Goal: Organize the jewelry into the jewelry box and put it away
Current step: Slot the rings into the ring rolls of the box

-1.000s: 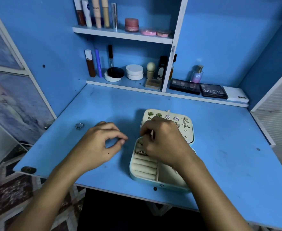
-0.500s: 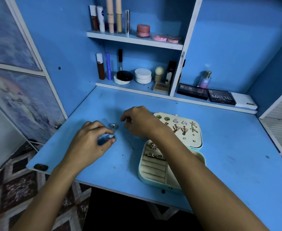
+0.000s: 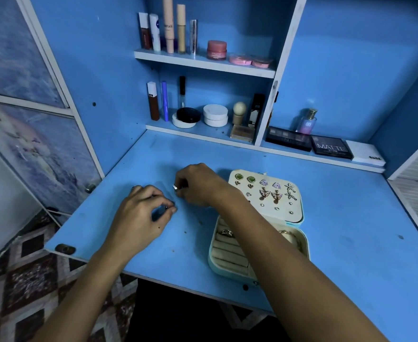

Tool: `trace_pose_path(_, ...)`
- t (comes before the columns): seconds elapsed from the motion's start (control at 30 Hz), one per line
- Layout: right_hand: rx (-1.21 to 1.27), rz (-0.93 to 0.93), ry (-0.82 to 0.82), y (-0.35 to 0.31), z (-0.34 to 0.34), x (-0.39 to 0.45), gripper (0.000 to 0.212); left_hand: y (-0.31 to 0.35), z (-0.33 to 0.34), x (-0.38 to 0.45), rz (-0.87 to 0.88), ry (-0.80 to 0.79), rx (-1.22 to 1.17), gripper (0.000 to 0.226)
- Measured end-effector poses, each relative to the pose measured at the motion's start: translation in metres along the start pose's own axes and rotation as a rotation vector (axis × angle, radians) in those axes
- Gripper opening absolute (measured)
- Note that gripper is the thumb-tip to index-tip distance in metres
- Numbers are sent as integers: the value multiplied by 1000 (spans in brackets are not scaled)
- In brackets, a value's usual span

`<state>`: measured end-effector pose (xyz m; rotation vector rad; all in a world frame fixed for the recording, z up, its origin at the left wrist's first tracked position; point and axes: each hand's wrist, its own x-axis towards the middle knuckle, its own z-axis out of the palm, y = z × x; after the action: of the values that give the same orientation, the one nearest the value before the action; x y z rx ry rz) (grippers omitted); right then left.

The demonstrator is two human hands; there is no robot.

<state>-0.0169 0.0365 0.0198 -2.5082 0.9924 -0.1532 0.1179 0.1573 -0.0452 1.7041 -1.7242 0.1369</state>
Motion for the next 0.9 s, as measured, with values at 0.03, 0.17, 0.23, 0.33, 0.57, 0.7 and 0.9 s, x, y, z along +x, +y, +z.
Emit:
trace_pose_path(0.03, 8, 12, 10, 0, -1, -1, 12, 0, 0, 0, 5, -1, -1, 35)
trace_pose_path(0.17, 73, 24, 76, 4, -11, -12, 12, 3, -2, 0, 1, 25, -38, 30)
trace_pose_path(0.23, 125, 25, 125, 8, -15, -20, 13, 5, -3, -1, -7, 58, -74, 23)
trace_pose_path(0.33, 205, 19, 213, 12, -18, -32, 13, 9, -4, -1, 3, 115, -116, 17)
trace_pose_path(0.57, 311, 14, 390, 24, -23, -72, 19, 17, -10, -5, 13, 150, -219, 9)
trace_pose_path(0.7, 280, -39, 481, 32, -22, -98, 16, 30, -12, -6, 14, 165, -288, 12)
trace_pose_path(0.9, 283, 9, 535, 44, -17, -137, 11, 62, -5, -7, 51, 106, -458, 17)
